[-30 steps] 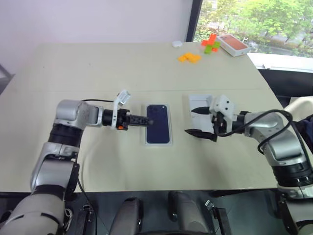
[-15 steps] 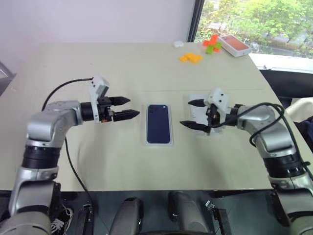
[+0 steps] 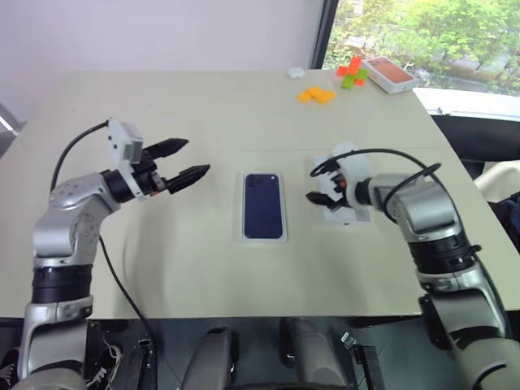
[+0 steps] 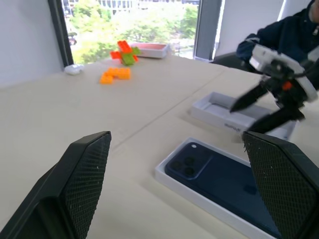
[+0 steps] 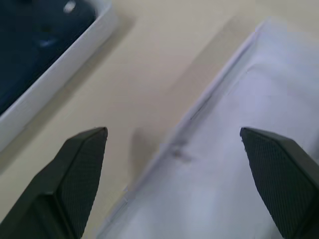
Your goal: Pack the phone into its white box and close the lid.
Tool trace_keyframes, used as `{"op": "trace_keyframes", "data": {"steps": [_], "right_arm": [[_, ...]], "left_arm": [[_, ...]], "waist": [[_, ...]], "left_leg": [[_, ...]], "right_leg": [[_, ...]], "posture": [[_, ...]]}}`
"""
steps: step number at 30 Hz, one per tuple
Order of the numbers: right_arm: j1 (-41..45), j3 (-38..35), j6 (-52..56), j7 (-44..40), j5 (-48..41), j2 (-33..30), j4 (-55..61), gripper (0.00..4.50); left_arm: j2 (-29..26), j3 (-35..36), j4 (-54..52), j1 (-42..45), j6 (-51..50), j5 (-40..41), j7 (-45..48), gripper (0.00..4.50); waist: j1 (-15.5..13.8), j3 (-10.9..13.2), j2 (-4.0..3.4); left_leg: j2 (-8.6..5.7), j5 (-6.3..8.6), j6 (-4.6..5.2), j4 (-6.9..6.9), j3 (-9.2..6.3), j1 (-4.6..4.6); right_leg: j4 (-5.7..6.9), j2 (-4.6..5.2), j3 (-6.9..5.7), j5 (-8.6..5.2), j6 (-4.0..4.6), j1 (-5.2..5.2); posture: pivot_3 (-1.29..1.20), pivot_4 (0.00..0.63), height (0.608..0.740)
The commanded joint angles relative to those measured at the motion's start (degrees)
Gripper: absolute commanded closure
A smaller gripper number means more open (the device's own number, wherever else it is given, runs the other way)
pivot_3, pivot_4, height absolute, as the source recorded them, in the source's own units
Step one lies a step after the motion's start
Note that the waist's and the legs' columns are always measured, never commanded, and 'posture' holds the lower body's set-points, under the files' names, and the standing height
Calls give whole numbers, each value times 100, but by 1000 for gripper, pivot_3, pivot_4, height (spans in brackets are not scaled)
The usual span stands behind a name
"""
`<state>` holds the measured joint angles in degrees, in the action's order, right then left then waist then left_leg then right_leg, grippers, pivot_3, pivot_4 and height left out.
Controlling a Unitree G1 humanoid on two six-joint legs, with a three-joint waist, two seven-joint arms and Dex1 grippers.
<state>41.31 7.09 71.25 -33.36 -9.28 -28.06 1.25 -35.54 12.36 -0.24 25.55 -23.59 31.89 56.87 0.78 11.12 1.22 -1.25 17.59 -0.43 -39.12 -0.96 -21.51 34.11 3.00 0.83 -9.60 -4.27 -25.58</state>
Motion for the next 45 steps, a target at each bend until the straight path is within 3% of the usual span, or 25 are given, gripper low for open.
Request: {"op": "trace_keyframes", "data": {"steps": [1,13,23,26,33,37,45], "right_arm": [[325,-352,643,409,-18,118,179,0],[878,-335,2071,1254,-43,729,75,0],[1561,-476,2038,1545,-60,993,-880,0],[1561,-577,1990,1691,-17,1116,-1074,832],[1564,-624,1826,1958,48,1224,-1256,4431],[1541,-660,1765,2034,41,1221,-1273,4472],[2018,-2645,1369,1668,-953,2113,-682,4472]], "left_arm": [[45,-39,-496,-269,-27,237,139,65],[295,-235,-824,-602,44,119,-342,65],[375,-375,-847,-586,-36,127,-550,65],[394,-396,-873,-598,-76,137,-610,0],[414,-416,-945,-604,-143,177,-698,0],[392,-397,-949,-594,-197,200,-718,0],[263,-228,-881,-605,-317,276,-688,0]], "waist": [[1,0,0],[28,0,-1],[27,0,-2],[28,0,-2],[37,0,-2],[44,0,-2],[53,3,-6]], "left_leg": [[0,0,0,-1,2,-1],[4,0,1,0,0,3],[4,1,3,0,0,3],[4,2,4,0,0,2],[4,2,5,0,0,3],[5,2,5,0,1,4],[12,2,5,2,-2,4]], "right_leg": [[-1,0,0,0,0,0],[1,-11,0,0,0,2],[0,-13,-1,0,0,2],[0,-13,-1,0,0,2],[0,-14,-1,0,0,2],[0,-15,-1,0,-1,2],[1,-24,-1,0,-1,1]], "posture": [[0,150,740],[0,150,740],[0,150,740],[0,150,740],[0,150,740],[0,150,740],[0,150,740]]}}
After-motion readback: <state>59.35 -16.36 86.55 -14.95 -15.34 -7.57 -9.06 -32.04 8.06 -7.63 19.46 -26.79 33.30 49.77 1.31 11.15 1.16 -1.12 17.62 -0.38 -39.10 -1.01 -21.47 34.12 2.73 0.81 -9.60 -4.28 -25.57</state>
